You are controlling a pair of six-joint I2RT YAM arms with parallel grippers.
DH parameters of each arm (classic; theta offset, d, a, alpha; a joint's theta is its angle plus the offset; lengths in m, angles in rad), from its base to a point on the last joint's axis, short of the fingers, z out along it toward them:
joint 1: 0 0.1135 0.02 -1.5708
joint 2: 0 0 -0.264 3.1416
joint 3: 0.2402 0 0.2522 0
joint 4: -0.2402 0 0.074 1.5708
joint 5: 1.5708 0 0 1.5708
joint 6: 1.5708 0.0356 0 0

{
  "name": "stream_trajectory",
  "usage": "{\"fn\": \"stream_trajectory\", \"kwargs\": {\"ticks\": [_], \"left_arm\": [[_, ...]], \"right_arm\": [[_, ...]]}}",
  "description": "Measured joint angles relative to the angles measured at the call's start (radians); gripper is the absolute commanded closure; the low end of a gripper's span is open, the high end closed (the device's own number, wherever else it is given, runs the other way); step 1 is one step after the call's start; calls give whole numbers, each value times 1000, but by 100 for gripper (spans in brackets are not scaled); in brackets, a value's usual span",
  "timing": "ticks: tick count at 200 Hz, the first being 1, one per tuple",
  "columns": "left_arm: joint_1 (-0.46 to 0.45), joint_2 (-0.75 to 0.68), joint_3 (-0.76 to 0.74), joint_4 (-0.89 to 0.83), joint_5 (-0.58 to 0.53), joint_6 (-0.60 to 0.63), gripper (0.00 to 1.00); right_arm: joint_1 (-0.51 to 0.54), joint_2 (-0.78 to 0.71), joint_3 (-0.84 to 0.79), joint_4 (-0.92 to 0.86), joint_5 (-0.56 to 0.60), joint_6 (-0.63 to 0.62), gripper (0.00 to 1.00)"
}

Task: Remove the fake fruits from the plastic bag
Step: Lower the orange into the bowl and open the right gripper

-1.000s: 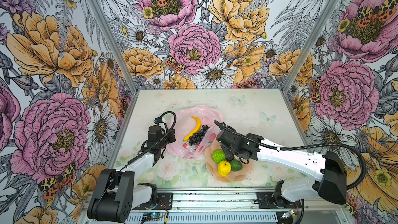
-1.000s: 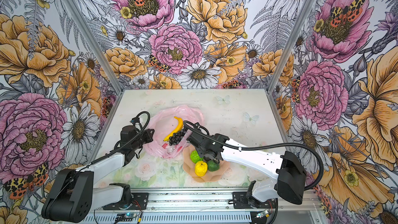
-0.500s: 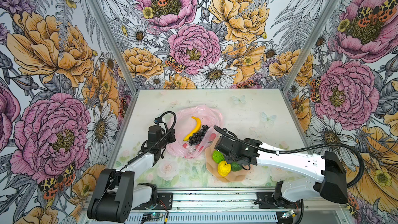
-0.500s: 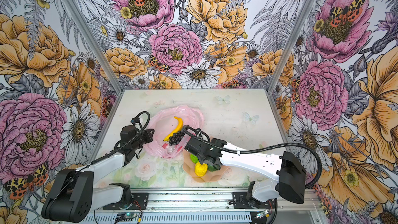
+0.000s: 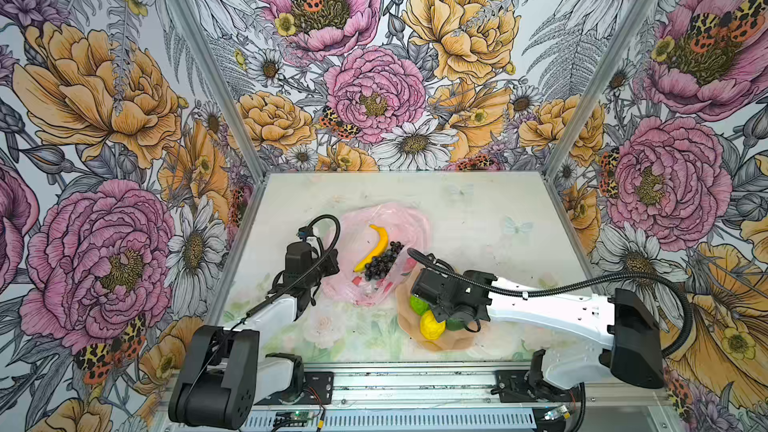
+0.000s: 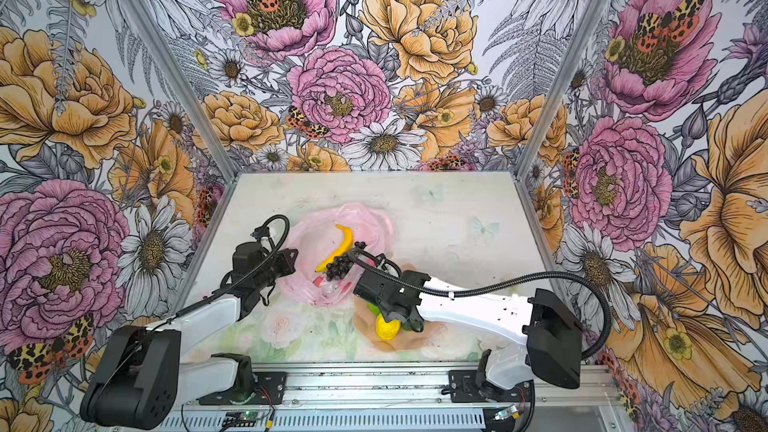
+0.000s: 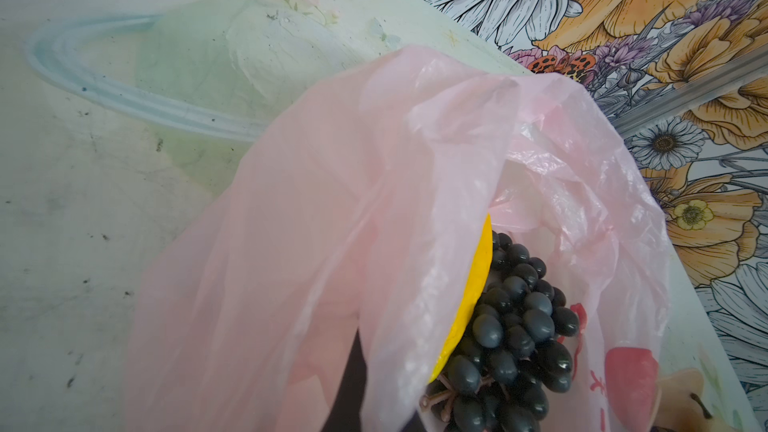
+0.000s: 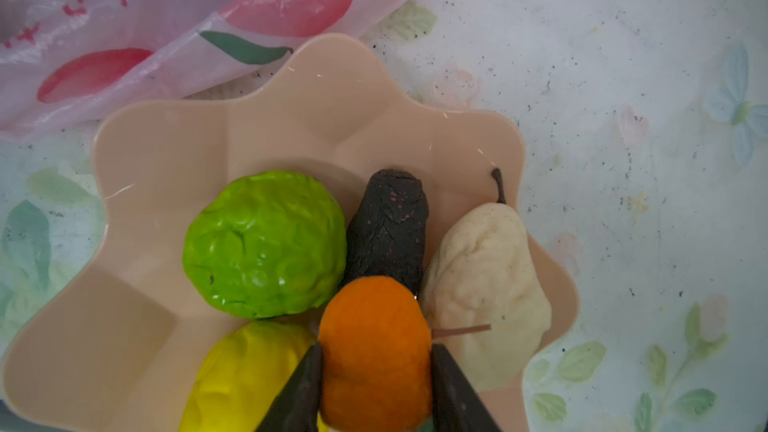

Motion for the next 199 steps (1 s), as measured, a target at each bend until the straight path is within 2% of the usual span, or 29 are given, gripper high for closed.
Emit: {"fn": "stream_trajectory", "kwargs": {"ticks": [53, 116, 199], "left_arm": [[0, 0, 0, 0, 0, 0, 100], [0, 0, 0, 0, 0, 0, 100], [0, 0, 0, 0, 0, 0, 100]], "right_arm": [[0, 11, 0, 0, 1, -10, 41], [0, 8, 1, 0, 6, -25, 29], [-10, -35, 56, 3, 23, -52, 26]]}}
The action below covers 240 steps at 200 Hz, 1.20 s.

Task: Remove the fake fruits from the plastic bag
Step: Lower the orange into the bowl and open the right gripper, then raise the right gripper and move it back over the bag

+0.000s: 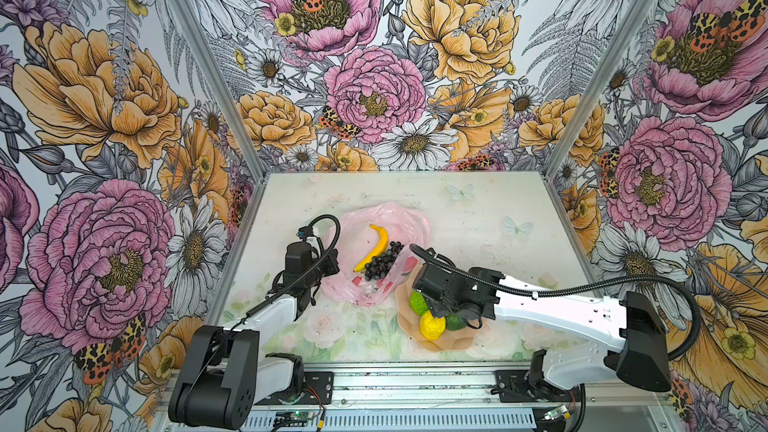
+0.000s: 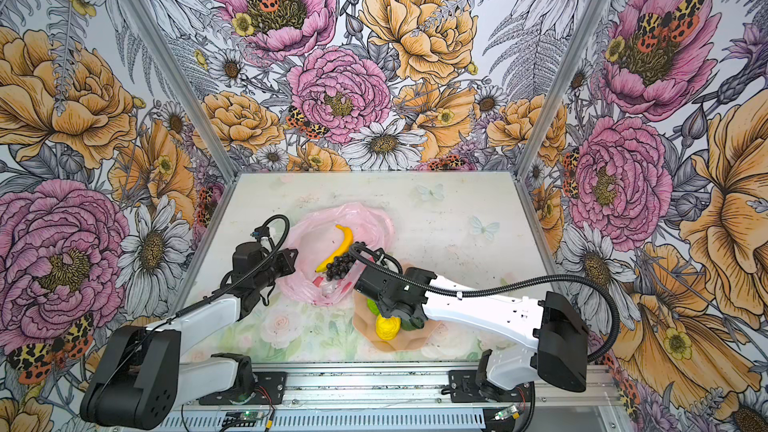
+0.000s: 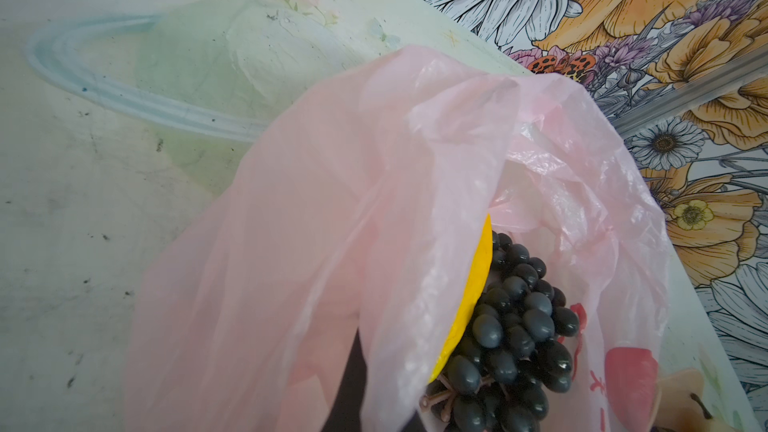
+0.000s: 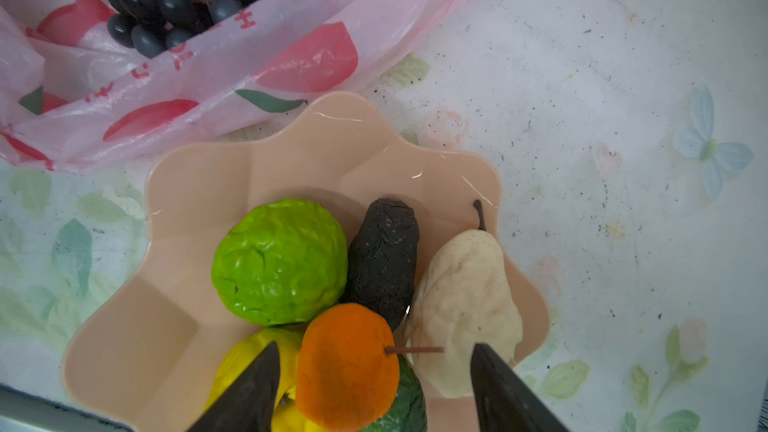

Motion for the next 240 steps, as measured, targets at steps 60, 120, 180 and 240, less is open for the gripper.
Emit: {"fn": "stream_trajectory", "kwargs": {"ticks": [60, 120, 180, 240], "left_arm": [[0, 0, 0, 0, 0, 0, 100], [-1, -1, 0, 0, 0, 0, 100], [-9, -3, 0, 0, 0, 0, 100], [-10, -10, 0, 0, 0, 0, 100]], "right_arm": [[-119, 158, 244, 94, -61, -11, 33], [-253, 490, 557, 174, -163, 29, 38], [-287, 760, 777, 186, -214, 83, 39], [-292, 930, 910, 186, -237, 128, 42]]}}
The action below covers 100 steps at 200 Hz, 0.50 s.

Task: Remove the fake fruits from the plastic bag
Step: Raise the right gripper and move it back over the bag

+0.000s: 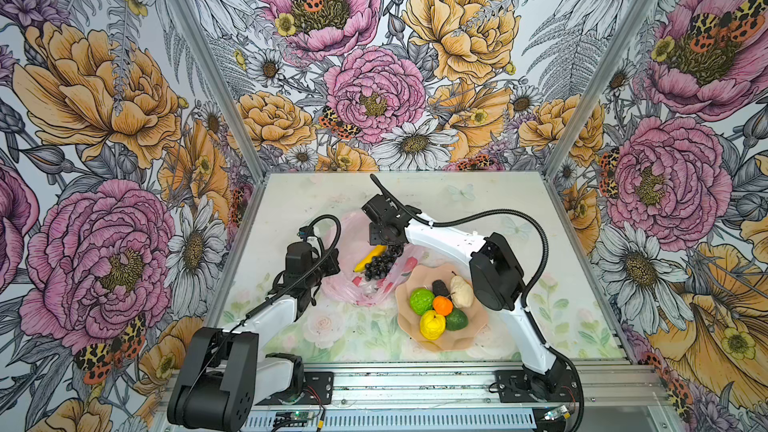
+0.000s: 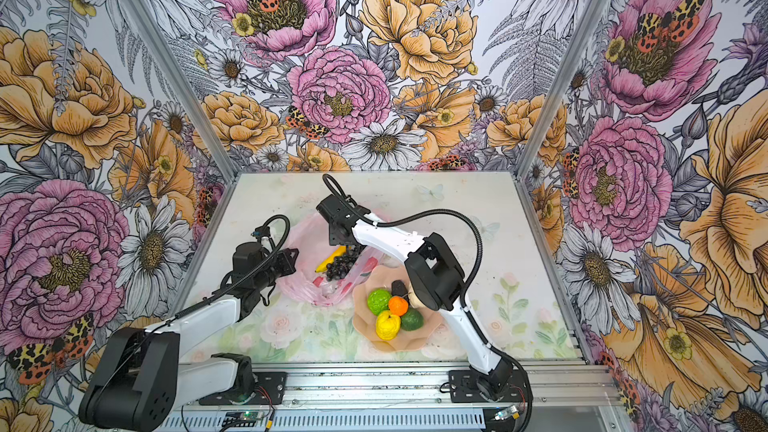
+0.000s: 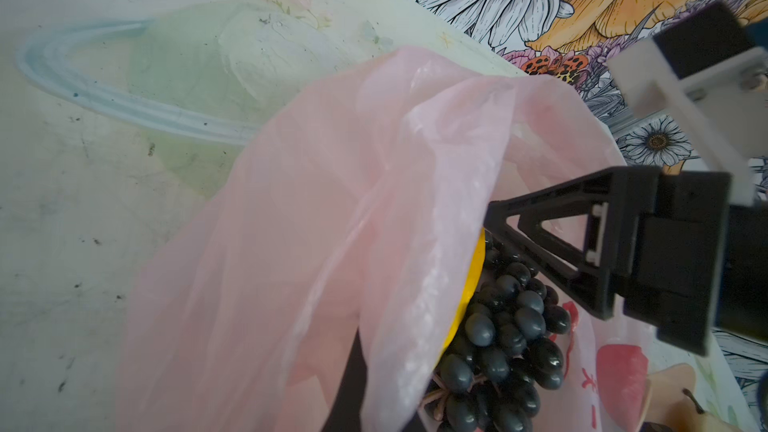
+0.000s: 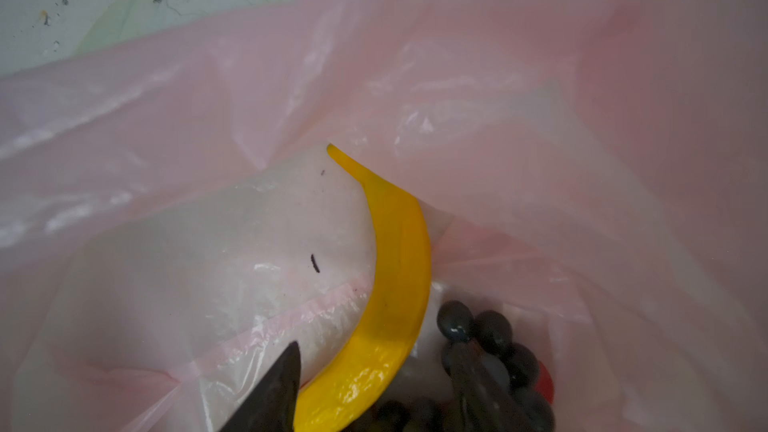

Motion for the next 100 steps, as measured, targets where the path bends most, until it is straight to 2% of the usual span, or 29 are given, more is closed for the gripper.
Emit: {"fn": "stream_trajectory", "kwargs": {"ticks": [63, 100], "left_arm": [[0, 0, 0, 0, 0, 0, 100], [0, 0, 0, 0, 0, 0, 100]], "right_arm": [[-17, 82, 47, 0, 0, 22, 45], [-34, 110, 64, -1, -1, 22, 51]]}}
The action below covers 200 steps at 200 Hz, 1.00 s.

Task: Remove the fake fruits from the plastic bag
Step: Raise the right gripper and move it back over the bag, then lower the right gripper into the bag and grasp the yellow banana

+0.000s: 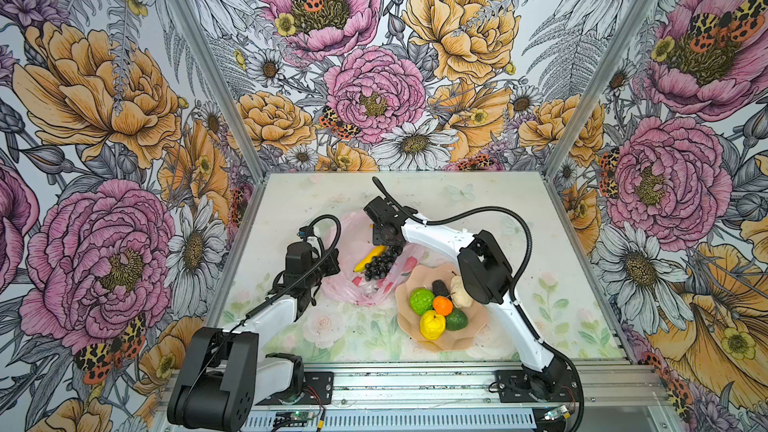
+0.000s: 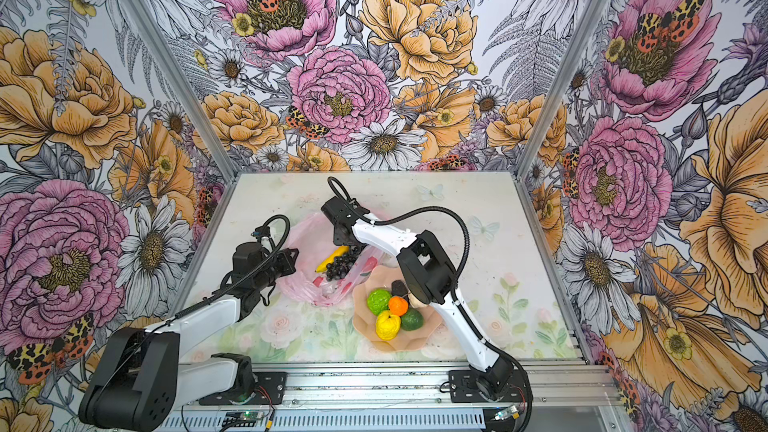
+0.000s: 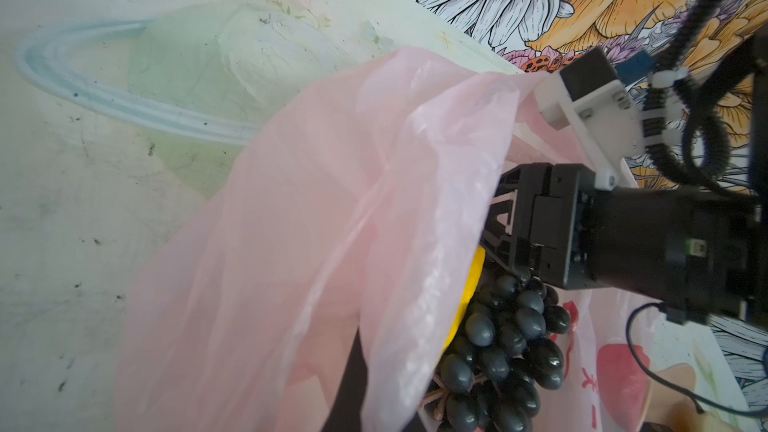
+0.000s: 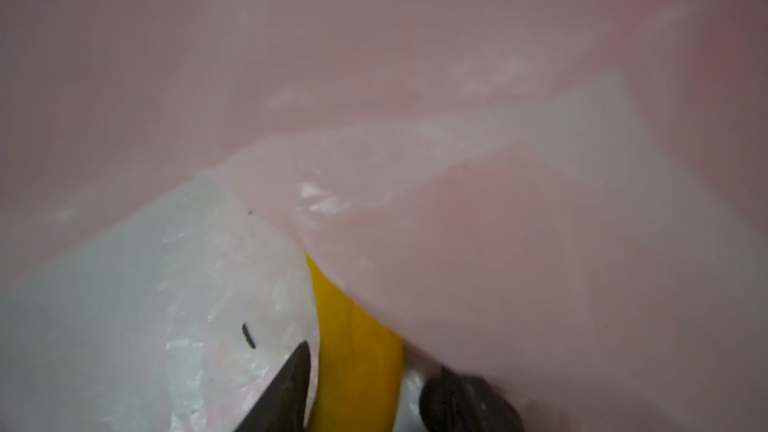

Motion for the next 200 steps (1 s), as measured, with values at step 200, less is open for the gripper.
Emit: {"fn": "stream_trajectory", "kwargs": {"ticks": [200], "left_arm": [[0, 0, 0, 0, 0, 0, 100]], "right_arm": [[5, 18, 74, 2, -56, 0, 74]]}}
